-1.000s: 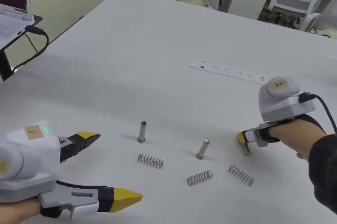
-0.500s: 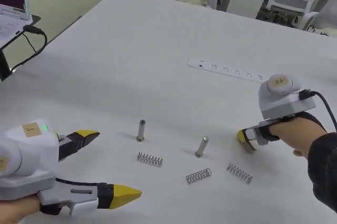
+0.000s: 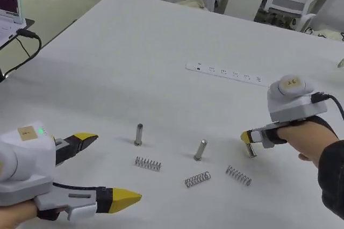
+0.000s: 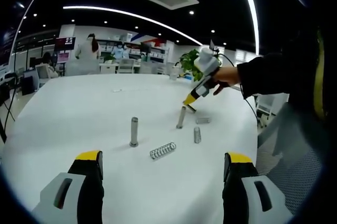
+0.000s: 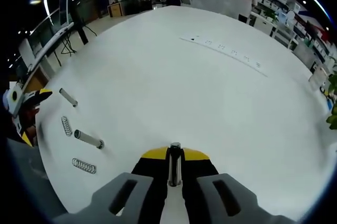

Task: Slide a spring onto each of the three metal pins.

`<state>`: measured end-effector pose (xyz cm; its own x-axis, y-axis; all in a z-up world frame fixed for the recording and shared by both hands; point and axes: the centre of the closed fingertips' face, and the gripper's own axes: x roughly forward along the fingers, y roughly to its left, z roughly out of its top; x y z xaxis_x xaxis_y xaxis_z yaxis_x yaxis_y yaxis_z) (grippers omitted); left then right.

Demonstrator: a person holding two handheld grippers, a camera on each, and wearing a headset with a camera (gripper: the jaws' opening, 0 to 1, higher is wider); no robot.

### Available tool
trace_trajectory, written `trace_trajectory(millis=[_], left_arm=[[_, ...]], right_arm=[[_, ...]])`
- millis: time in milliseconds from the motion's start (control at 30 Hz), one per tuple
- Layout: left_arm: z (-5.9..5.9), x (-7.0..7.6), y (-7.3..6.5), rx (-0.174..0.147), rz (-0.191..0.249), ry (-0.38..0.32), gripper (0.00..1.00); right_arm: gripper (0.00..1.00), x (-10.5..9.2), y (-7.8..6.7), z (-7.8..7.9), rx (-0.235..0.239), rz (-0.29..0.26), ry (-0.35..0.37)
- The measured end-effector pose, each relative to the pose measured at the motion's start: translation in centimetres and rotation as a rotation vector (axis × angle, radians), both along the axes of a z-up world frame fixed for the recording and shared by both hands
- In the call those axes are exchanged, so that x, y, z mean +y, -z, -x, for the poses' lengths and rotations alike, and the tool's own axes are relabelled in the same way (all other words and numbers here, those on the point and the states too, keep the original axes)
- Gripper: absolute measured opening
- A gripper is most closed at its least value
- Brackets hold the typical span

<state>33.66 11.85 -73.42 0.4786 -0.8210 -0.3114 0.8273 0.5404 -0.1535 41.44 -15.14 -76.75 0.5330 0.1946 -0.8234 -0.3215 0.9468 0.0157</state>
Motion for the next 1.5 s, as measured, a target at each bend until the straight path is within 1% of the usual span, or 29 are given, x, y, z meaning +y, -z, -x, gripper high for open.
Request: trace_trajectory(millis=[133, 400, 600, 667, 867, 1100, 1333, 1500], left_arm=[[0.0, -0.1, -0.1, -0.006, 0.001, 0.005, 0.93], [0.1, -0.2, -0.6, -0.018, 0.004, 0.015, 0.93], [0.2, -0.3, -0.9, -0.025, 0.005, 0.021, 0.93], [0.2, -0.4, -1.0, -0.027, 0.007, 0.023, 0.93], [0.5, -0.6, -1.0, -0.028, 0.004, 0.034, 0.93], [0.5, -0.7, -1.0, -0.03, 0.004, 0.041, 0.93], [0.6, -0.9, -1.1, -0.03, 0.004, 0.047, 0.92], [0.6, -0.9, -1.0, -0.031, 0.005, 0.048, 0.92]], right_arm=[[0.05, 0.0, -0.6, 0.5, -0.016, -0.008, 0.008], [0.05, 0.0, -1.4, 1.6, -0.038, -0.019, 0.016], [0.05, -0.3, -1.6, 2.4, -0.051, -0.02, 0.02], [0.05, -0.4, -1.6, 2.5, -0.055, -0.02, 0.02], [0.05, -0.3, -1.8, 3.5, -0.068, -0.014, 0.014], [0.05, -0.5, -1.8, 3.8, -0.065, -0.014, 0.017], [0.05, -0.3, -1.7, 4.4, -0.058, -0.015, 0.006], [0.05, -0.2, -1.6, 5.0, -0.047, -0.005, -0.006]])
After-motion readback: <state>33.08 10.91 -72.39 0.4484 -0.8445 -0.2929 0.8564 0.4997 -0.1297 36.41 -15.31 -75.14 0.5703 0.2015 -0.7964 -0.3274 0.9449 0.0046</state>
